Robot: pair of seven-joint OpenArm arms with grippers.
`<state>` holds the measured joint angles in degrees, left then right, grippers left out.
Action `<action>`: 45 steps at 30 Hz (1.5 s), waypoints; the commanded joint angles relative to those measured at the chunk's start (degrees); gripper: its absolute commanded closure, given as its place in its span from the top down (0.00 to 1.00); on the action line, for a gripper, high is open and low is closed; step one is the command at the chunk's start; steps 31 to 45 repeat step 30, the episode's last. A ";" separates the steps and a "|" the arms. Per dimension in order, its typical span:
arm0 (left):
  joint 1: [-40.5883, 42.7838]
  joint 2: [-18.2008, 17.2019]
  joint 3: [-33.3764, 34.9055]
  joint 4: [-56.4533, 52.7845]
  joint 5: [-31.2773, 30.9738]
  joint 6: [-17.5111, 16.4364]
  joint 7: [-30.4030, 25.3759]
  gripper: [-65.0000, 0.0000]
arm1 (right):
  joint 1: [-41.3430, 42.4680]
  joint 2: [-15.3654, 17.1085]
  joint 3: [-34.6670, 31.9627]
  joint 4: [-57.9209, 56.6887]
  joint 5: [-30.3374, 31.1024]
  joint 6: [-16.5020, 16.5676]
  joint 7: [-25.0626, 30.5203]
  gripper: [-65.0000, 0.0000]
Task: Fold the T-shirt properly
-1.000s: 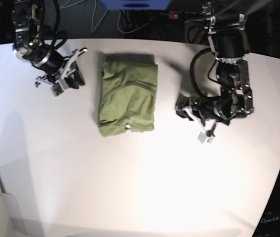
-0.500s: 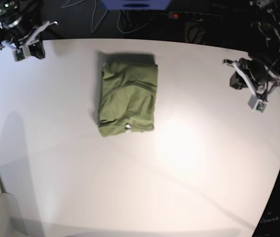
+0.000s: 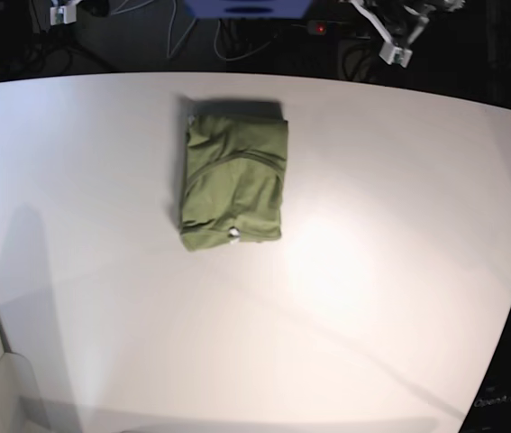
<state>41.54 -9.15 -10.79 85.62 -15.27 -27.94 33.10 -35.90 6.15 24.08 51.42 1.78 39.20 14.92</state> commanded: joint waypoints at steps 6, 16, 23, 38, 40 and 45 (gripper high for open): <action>-8.70 4.27 0.19 -33.10 8.63 -0.76 -20.49 0.04 | 18.01 7.43 2.17 -47.42 -11.50 -1.09 22.93 0.00; -37.71 3.04 1.34 -85.62 9.60 5.83 -47.74 0.04 | 27.06 4.35 -6.71 -48.56 -28.55 -32.56 5.70 0.00; -39.82 3.39 5.03 -85.62 11.79 26.23 -37.72 0.05 | 32.69 0.92 -8.38 -48.91 -30.84 -37.13 -6.43 0.10; -39.74 4.80 4.85 -83.56 11.71 26.23 -34.82 0.05 | 33.22 1.19 -8.47 -49.79 -31.45 -37.31 -8.54 0.11; -39.74 4.80 4.85 -83.56 11.71 26.23 -34.82 0.05 | 33.22 1.19 -8.47 -49.79 -31.45 -37.31 -8.54 0.11; -39.74 4.80 4.85 -83.56 11.71 26.23 -34.82 0.05 | 33.22 1.19 -8.47 -49.79 -31.45 -37.31 -8.54 0.11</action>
